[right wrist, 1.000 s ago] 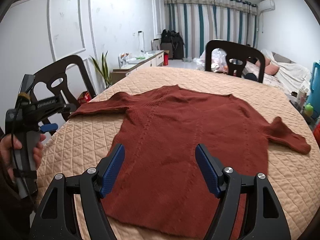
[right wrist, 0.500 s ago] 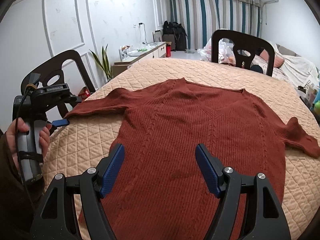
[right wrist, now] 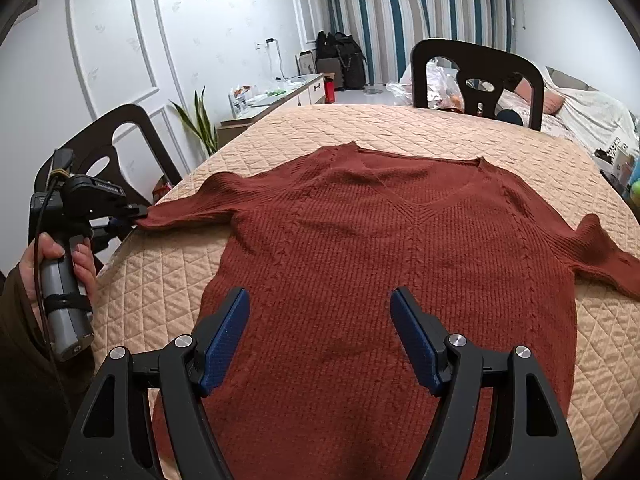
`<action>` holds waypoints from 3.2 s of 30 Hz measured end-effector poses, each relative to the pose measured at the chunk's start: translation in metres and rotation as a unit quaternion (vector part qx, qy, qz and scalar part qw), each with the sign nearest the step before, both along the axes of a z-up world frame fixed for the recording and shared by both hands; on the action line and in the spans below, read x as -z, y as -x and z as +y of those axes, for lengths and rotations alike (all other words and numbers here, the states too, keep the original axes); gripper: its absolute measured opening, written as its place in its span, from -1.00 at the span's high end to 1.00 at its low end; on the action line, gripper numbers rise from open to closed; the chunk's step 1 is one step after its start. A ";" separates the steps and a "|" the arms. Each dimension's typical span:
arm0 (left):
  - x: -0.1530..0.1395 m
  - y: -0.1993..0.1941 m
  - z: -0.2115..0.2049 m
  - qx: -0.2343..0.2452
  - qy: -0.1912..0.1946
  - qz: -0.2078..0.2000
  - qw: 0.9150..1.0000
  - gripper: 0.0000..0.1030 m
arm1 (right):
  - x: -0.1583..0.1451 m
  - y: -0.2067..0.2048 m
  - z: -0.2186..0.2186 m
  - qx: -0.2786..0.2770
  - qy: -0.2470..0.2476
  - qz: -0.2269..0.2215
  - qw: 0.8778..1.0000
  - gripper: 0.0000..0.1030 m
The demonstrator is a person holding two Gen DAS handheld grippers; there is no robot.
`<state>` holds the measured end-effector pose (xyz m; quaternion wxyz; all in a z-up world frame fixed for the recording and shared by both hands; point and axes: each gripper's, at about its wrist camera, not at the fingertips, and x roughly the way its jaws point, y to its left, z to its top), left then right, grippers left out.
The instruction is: Fold small clothes
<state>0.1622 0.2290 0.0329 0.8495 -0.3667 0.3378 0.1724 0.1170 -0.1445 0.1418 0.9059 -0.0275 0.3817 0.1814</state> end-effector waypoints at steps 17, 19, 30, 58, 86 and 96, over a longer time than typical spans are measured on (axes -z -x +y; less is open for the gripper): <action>-0.056 -0.053 -0.151 0.240 -0.176 -0.073 0.952 0.84 | -0.004 -0.005 -0.044 0.053 -0.021 -0.003 0.998 -0.41; -0.053 -0.057 -0.164 0.256 -0.183 -0.070 0.947 0.84 | -0.003 -0.007 -0.048 0.059 -0.024 0.000 0.998 -0.41; -0.040 -0.059 -0.199 0.298 -0.176 -0.052 0.937 0.84 | -0.003 -0.018 -0.068 0.067 -0.036 0.009 0.997 -0.41; -0.038 -0.054 -0.133 0.277 -0.110 -0.037 0.954 -0.52 | 0.017 -0.120 -0.046 0.003 -0.166 0.138 0.976 -0.41; -0.018 -0.060 -0.085 0.241 -0.090 0.001 0.966 -0.54 | 0.035 -0.150 0.011 -0.062 -0.127 0.157 0.978 0.84; -0.020 -0.065 -0.091 0.236 -0.098 0.009 0.967 -0.54 | -0.002 -0.150 -0.020 -0.036 -0.125 0.100 0.986 0.84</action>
